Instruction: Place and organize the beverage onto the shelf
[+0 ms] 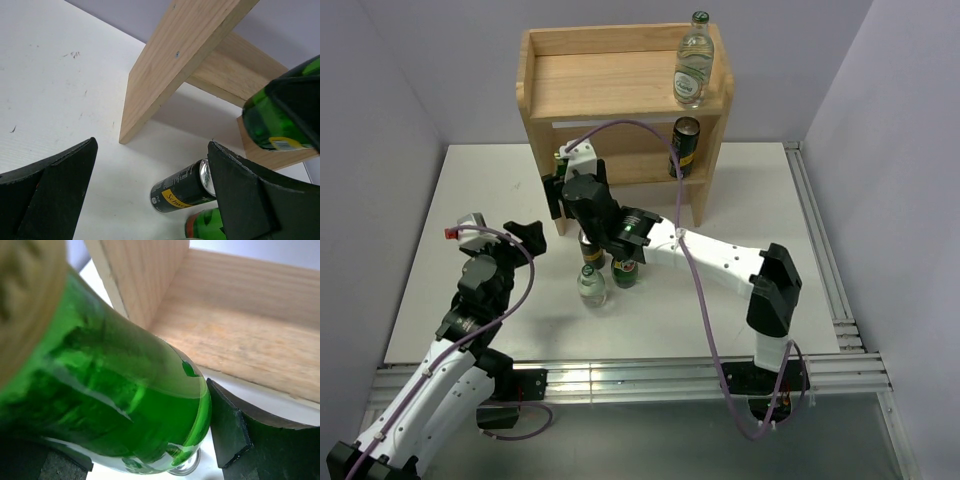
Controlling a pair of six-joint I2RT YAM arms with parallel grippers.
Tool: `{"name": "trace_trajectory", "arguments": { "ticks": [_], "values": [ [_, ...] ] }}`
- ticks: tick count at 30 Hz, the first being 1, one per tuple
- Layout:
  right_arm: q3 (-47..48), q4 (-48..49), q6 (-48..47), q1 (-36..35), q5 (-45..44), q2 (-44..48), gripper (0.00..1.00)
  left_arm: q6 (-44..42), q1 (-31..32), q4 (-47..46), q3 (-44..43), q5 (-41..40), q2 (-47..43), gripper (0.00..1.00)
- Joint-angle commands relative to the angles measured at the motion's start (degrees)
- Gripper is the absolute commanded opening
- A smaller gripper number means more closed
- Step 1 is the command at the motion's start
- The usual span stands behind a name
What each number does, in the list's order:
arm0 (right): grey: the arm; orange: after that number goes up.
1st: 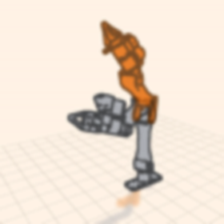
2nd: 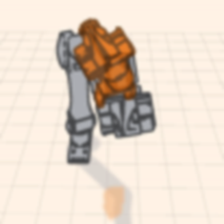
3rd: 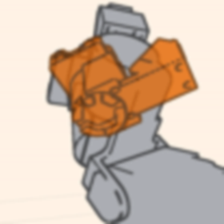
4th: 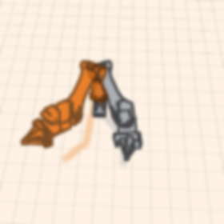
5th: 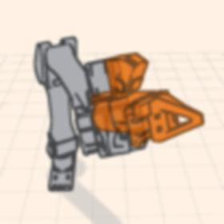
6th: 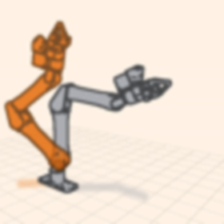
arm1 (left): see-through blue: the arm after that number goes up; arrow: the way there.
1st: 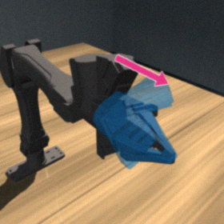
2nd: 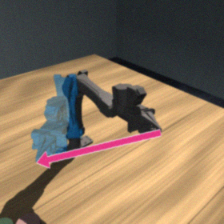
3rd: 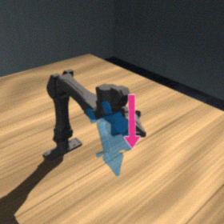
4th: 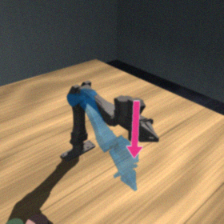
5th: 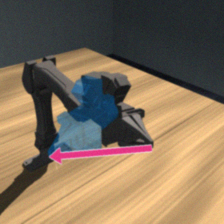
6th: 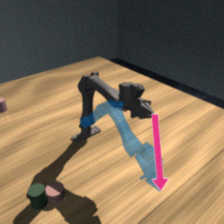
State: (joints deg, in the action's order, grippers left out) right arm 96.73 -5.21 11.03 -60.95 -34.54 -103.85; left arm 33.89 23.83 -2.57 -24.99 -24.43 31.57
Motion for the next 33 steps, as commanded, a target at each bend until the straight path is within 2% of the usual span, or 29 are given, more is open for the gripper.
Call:
{"name": "trace_trajectory", "arguments": {
  "ticks": [1, 10, 22, 29, 33],
  "values": [
    [6.37, 5.65, 0.14, 0.74, 0.88, 0.67, 0.00, 0.30, 0.25, -0.51, -1.81, -1.06, -0.55, 0.99],
    [9.88, 6.97, 0.84, 2.93, 1.32, -5.30, 0.00, 0.65, 0.25, -1.12, -0.41, -0.54, -1.78, 0.99],
    [19.55, 4.42, 1.10, 6.72, 2.90, -11.54, 0.00, 0.48, 0.25, -0.95, 0.56, -0.89, -2.39, 0.99],
    [18.33, 5.04, 2.24, 7.42, 2.64, -11.99, 0.00, 0.21, 0.25, -1.30, 1.00, -1.06, -2.30, 0.99],
    [14.64, 9.41, 3.21, 7.34, 2.38, -9.71, 0.00, 0.21, 0.16, -1.65, 1.26, -0.89, -2.04, 0.99]
  ]
}}
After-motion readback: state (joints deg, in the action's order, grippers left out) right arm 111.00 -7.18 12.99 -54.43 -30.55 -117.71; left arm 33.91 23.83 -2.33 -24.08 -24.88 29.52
